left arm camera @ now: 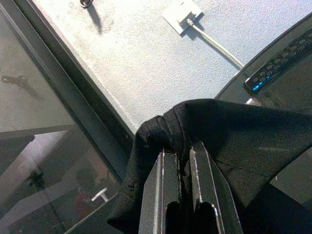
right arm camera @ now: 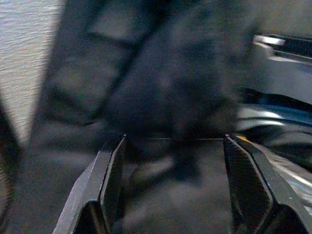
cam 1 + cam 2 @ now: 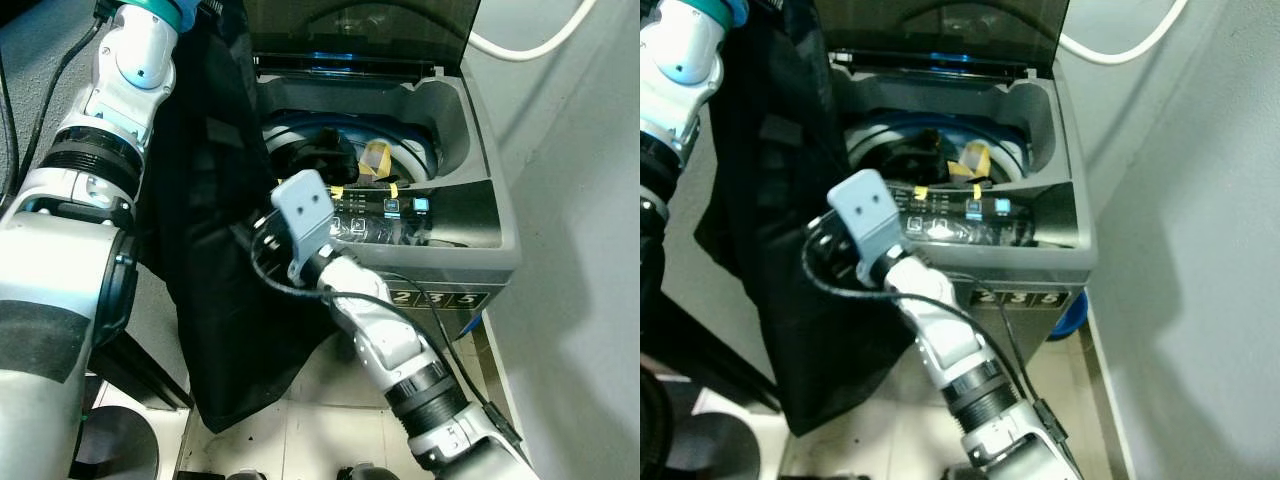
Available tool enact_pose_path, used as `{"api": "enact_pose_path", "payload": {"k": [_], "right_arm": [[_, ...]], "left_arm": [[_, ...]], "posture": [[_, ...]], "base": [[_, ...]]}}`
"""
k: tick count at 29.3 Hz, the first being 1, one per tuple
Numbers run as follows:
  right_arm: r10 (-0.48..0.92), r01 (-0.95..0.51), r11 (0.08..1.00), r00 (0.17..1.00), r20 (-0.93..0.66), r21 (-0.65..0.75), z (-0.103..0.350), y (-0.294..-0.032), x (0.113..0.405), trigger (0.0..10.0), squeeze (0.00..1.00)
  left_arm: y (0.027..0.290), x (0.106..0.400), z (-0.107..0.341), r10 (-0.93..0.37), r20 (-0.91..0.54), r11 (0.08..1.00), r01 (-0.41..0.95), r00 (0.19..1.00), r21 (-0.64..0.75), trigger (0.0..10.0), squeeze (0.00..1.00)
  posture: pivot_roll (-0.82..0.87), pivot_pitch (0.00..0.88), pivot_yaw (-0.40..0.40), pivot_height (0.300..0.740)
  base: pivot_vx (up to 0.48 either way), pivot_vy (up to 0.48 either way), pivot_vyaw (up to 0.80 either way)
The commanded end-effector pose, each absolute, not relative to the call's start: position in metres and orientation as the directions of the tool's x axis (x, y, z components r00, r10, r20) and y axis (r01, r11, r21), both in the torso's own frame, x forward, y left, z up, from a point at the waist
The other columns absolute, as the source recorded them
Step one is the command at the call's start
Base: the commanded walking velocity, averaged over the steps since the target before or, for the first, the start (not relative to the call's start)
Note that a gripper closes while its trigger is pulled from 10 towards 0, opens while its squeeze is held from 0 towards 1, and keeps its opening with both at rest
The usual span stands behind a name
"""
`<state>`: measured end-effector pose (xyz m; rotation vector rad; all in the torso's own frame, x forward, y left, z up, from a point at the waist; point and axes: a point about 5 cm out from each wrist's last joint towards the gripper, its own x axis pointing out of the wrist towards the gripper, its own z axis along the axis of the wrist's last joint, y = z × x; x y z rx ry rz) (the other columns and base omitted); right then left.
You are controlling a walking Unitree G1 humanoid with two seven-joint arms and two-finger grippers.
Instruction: Clothes washing
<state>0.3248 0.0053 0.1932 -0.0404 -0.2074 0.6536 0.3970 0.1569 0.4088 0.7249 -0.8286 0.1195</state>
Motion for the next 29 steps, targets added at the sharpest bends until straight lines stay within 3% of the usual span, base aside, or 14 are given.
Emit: {"api": "enact_pose_path", "payload": {"k": [1,4,9,18,19,20,21,22,29], "right_arm": [[0.602,-0.605,0.794,0.771,0.208,-0.058,0.200,0.017,0.323,10.0,0.00],[0.671,-0.677,0.733,0.702,0.239,-0.068,0.205,0.026,0.314,10.0,0.00],[0.836,-0.854,0.520,0.508,0.205,-0.003,0.199,0.047,0.289,10.0,0.00],[0.867,-0.881,0.473,0.466,0.175,0.002,0.192,0.055,0.281,10.0,0.00],[0.854,-0.862,0.506,0.497,0.156,-0.023,0.190,0.056,0.284,4.6,0.00],[0.854,-0.862,0.506,0.497,0.156,-0.023,0.190,0.056,0.284,4.6,0.00],[0.839,-0.844,0.534,0.523,0.146,-0.046,0.188,0.057,0.287,1.3,0.00],[0.821,-0.821,0.567,0.554,0.139,-0.073,0.187,0.056,0.291,0.0,0.00],[0.775,-0.764,0.631,0.619,0.123,-0.131,0.187,0.049,0.298,0.0,0.00]], "left_arm": [[0.156,0.395,0.416,-0.179,0.728,0.759,-0.377,0.662,0.530,10.0,0.00],[0.156,0.395,0.416,-0.179,0.727,0.760,-0.377,0.662,0.530,10.0,0.00],[0.156,0.395,0.415,-0.179,0.726,0.760,-0.375,0.665,0.531,10.0,0.00],[0.156,0.395,0.415,-0.179,0.725,0.759,-0.375,0.665,0.532,10.0,0.00],[0.155,0.395,0.415,-0.180,0.724,0.759,-0.374,0.666,0.533,10.0,0.00],[0.155,0.395,0.415,-0.180,0.724,0.759,-0.374,0.666,0.533,10.0,0.00],[0.155,0.395,0.414,-0.180,0.724,0.759,-0.374,0.666,0.533,10.0,0.00],[0.155,0.395,0.414,-0.181,0.723,0.759,-0.373,0.667,0.533,10.0,0.00],[0.155,0.396,0.414,-0.180,0.723,0.759,-0.373,0.667,0.533,10.0,0.00]], "posture": [[0.02,0.000,0.037,0.740],[0.02,0.000,0.037,0.740],[0.02,0.000,0.038,0.740],[0.03,0.000,0.039,0.740],[0.03,0.000,0.038,0.740],[0.03,0.000,0.038,0.740],[0.03,0.000,0.037,0.740],[0.03,0.000,0.037,0.740],[0.03,0.000,0.036,0.740]], "base": [[0.000,0.000,0.00],[0.000,0.000,0.00],[0.000,0.000,0.00],[0.000,0.000,0.00],[0.000,0.000,0.00],[0.000,0.000,0.00],[0.000,0.000,0.00],[0.000,0.000,0.00],[0.000,0.000,0.00]]}}
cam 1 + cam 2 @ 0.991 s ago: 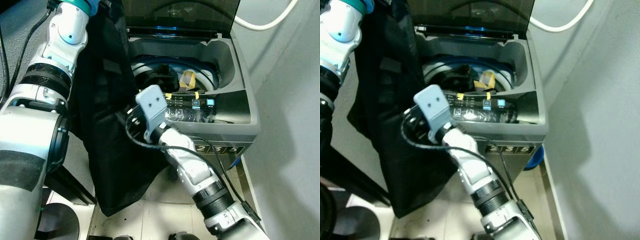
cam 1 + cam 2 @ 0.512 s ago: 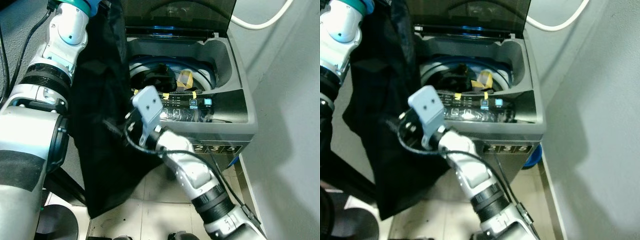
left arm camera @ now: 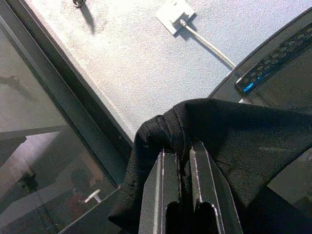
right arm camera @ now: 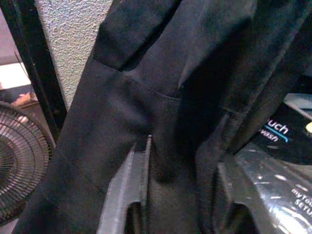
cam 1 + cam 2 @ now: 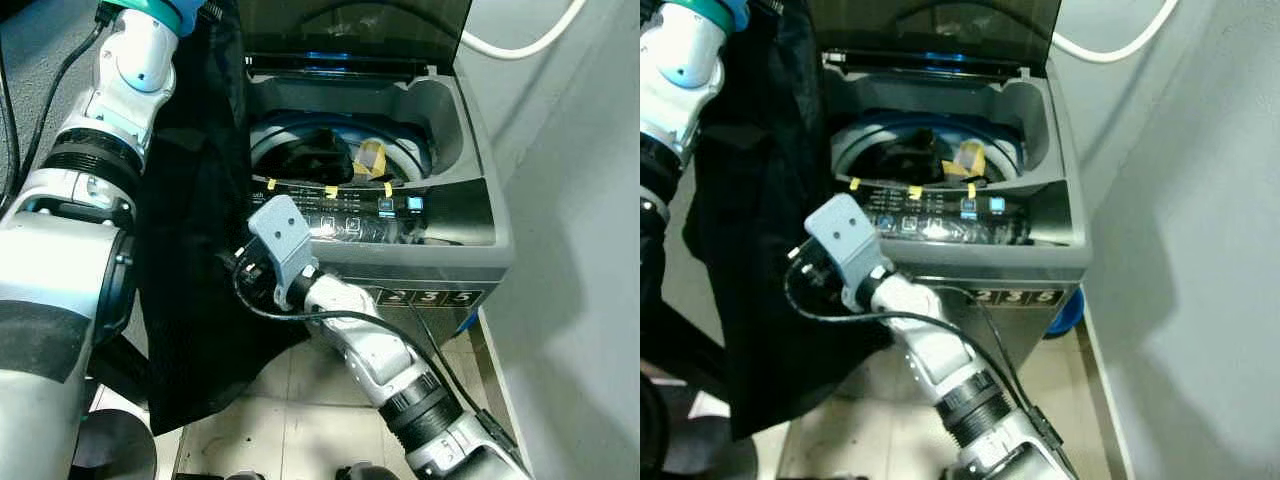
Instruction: Clothes washing
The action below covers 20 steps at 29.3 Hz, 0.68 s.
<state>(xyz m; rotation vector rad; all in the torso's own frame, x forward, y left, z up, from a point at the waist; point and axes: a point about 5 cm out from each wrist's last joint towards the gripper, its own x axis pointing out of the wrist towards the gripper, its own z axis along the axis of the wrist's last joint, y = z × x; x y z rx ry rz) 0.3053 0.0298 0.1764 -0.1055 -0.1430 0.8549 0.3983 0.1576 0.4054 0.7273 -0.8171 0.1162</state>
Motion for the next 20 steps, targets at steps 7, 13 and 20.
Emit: {"api": "enact_pose_path", "payload": {"k": [7,13,20], "right_arm": [[0.766,-0.760,0.641,0.624,0.155,-0.109,0.191,0.048,0.299,0.0,0.00],[0.773,-0.776,0.626,0.605,0.190,-0.077,0.197,0.047,0.297,0.0,0.00],[0.714,-0.750,0.659,0.646,0.268,0.055,0.225,0.035,0.309,0.0,0.00]], "left_arm": [[0.155,0.396,0.413,-0.179,0.723,0.759,-0.374,0.667,0.533,10.0,0.00],[0.156,0.396,0.412,-0.179,0.724,0.759,-0.374,0.666,0.533,10.0,0.00],[0.156,0.394,0.411,-0.187,0.734,0.773,-0.362,0.653,0.520,10.0,0.00]], "posture": [[0.03,0.000,0.034,0.740],[0.03,0.000,0.033,0.740],[0.02,0.000,0.032,0.740]], "base": [[0.000,0.000,0.00],[0.000,0.000,0.00],[0.000,0.000,0.00]]}}
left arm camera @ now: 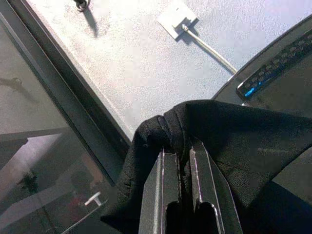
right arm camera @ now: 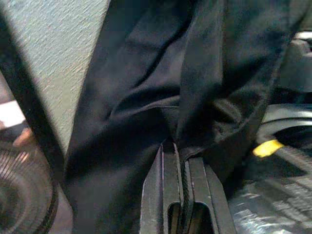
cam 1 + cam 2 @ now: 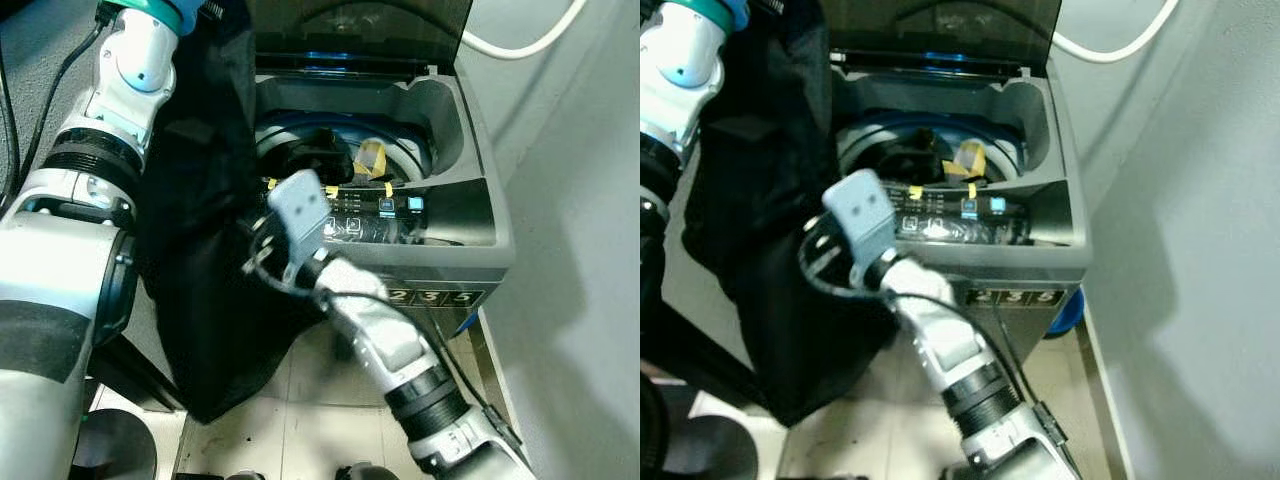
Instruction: Clothes washing
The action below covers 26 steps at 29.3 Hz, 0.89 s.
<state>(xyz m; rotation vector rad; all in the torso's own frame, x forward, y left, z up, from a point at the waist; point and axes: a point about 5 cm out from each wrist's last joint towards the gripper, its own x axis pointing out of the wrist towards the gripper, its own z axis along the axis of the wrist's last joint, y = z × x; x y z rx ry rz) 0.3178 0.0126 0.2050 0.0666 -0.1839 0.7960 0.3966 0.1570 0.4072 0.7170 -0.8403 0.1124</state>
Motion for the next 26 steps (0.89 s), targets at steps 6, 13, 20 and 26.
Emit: {"api": "enact_pose_path", "payload": {"k": [6,13,20,26], "right_arm": [[0.580,-0.632,0.773,0.740,0.340,0.057,0.267,0.028,0.349,10.0,0.00],[0.421,-0.472,0.879,0.833,0.360,0.063,0.304,0.020,0.380,10.0,0.00],[0.286,-0.437,0.856,0.845,0.452,0.275,0.353,0.008,0.389,10.0,0.00],[0.271,-0.437,0.844,0.848,0.456,0.310,0.356,0.013,0.387,10.0,0.00]], "left_arm": [[0.148,0.386,0.406,-0.218,0.779,0.831,-0.307,0.587,0.464,10.0,0.00],[0.141,0.373,0.392,-0.260,0.813,0.858,-0.261,0.521,0.442,10.0,0.00],[0.150,0.368,0.345,-0.275,0.730,0.851,-0.196,0.626,0.488,10.0,0.00],[0.159,0.377,0.313,-0.195,0.625,0.871,-0.160,0.756,0.465,10.0,0.00]], "posture": [[0.01,0.000,0.028,0.740],[0.04,0.000,0.009,0.740],[0.06,0.000,-0.002,0.740],[0.07,0.000,-0.010,0.740]], "base": [[0.000,0.000,0.00],[0.000,0.000,0.00],[0.000,0.000,0.00],[0.000,0.000,0.00]]}}
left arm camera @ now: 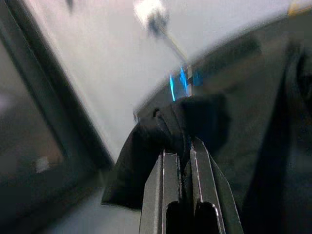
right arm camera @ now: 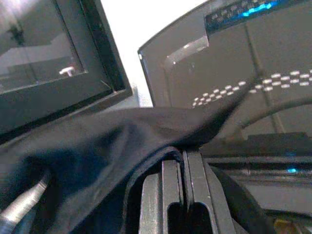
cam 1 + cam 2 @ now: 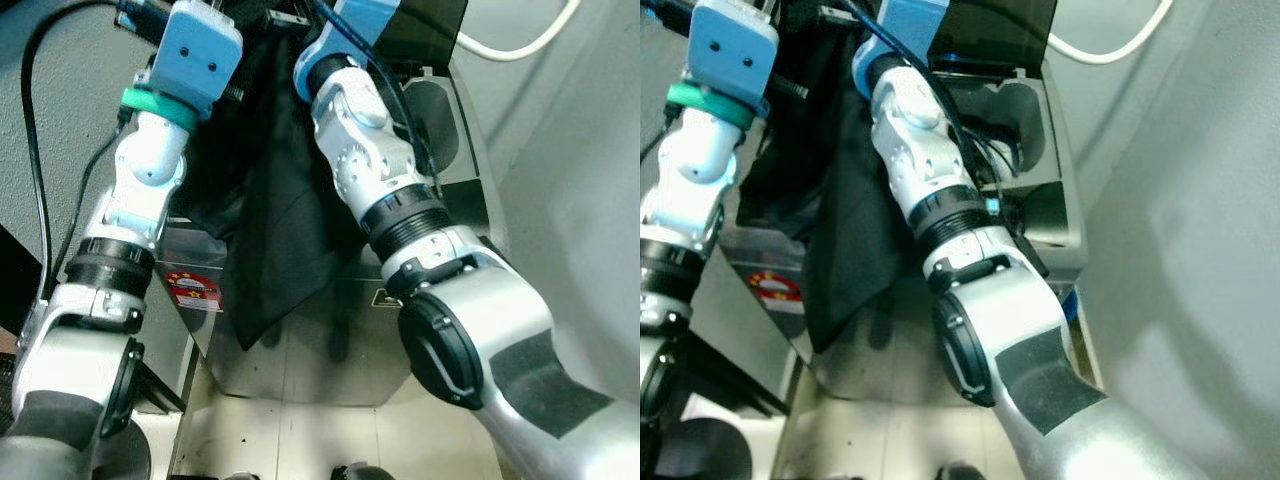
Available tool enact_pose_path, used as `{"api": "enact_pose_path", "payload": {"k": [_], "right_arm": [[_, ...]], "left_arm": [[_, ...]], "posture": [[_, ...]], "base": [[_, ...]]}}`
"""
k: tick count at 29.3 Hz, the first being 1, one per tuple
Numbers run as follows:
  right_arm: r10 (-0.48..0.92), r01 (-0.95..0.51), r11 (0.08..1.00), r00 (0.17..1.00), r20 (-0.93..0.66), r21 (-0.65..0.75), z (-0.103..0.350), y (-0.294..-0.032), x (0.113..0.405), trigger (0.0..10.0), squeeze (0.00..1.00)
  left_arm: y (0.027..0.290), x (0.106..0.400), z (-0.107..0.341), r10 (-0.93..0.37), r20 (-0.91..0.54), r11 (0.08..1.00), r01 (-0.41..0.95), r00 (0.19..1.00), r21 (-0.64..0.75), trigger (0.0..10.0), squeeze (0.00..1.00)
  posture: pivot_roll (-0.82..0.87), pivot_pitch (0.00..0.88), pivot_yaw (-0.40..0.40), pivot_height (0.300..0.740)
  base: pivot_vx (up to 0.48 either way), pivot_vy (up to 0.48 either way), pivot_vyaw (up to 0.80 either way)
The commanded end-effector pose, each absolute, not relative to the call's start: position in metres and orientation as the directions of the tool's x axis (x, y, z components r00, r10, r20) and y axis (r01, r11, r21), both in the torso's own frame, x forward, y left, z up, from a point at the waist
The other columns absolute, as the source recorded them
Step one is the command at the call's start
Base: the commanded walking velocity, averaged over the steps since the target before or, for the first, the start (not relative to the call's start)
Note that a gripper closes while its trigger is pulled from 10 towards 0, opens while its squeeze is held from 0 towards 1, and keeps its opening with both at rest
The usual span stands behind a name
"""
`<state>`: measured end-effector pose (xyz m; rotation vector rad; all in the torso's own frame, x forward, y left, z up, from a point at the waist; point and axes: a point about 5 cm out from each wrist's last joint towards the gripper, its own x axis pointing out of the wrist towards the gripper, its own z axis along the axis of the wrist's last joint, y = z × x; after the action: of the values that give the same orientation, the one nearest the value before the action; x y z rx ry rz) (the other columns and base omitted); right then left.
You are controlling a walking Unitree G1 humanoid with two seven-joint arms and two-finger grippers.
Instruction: Clothes washing
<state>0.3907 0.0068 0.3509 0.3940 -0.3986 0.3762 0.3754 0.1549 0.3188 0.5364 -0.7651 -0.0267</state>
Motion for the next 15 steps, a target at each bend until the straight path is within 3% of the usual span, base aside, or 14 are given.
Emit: {"api": "enact_pose_path", "payload": {"k": [1,2,3,5,8,13,14,15], "right_arm": [[0.283,-0.414,0.874,0.858,0.428,0.253,0.349,0.018,0.387,10.0,0.00],[0.283,-0.368,0.916,0.876,0.390,0.162,0.332,0.021,0.389,10.0,0.00],[0.283,-0.368,0.916,0.876,0.390,0.162,0.332,0.021,0.389,10.0,0.00],[0.276,-0.309,0.950,0.898,0.342,0.045,0.304,0.020,0.391,10.0,0.00],[0.272,-0.287,0.958,0.908,0.318,0.001,0.290,0.016,0.393,10.0,0.00],[0.317,-0.297,0.948,0.915,0.249,-0.116,0.274,0.016,0.395,10.0,0.00],[0.340,-0.310,0.937,0.914,0.221,-0.159,0.270,0.016,0.396,10.0,0.00],[0.340,-0.310,0.937,0.914,0.221,-0.159,0.270,0.016,0.396,10.0,0.00]], "left_arm": [[0.164,0.382,0.294,-0.161,0.546,0.883,-0.128,0.822,0.452,10.0,0.00],[0.169,0.384,0.278,-0.129,0.456,0.918,-0.068,0.881,0.391,10.0,0.00],[0.169,0.384,0.278,-0.129,0.456,0.918,-0.068,0.881,0.391,10.0,0.00],[0.174,0.384,0.261,-0.149,0.336,0.963,0.059,0.930,0.265,10.0,0.00],[0.179,0.379,0.259,-0.203,0.314,0.969,0.145,0.927,0.199,10.0,0.00],[0.191,0.378,0.267,-0.207,0.335,0.968,0.142,0.919,0.208,10.0,0.00],[0.194,0.378,0.272,-0.208,0.344,0.963,0.130,0.916,0.238,10.0,0.23],[0.194,0.378,0.272,-0.208,0.344,0.963,0.130,0.916,0.238,10.0,0.23]], "posture": [[0.07,0.000,-0.014,0.740],[0.07,0.000,-0.017,0.740],[0.07,0.000,-0.017,0.740],[0.07,0.000,-0.013,0.740],[0.06,0.000,-0.009,0.740],[0.05,0.000,-0.005,0.740],[0.05,0.000,-0.003,0.740],[0.05,0.000,-0.003,0.740]], "base": [[0.000,0.000,0.00],[0.000,0.000,0.00],[0.000,0.000,0.00],[0.000,0.000,0.00],[0.000,0.000,0.00],[0.000,0.000,0.00],[0.000,0.000,0.00],[0.000,0.000,0.00]]}}
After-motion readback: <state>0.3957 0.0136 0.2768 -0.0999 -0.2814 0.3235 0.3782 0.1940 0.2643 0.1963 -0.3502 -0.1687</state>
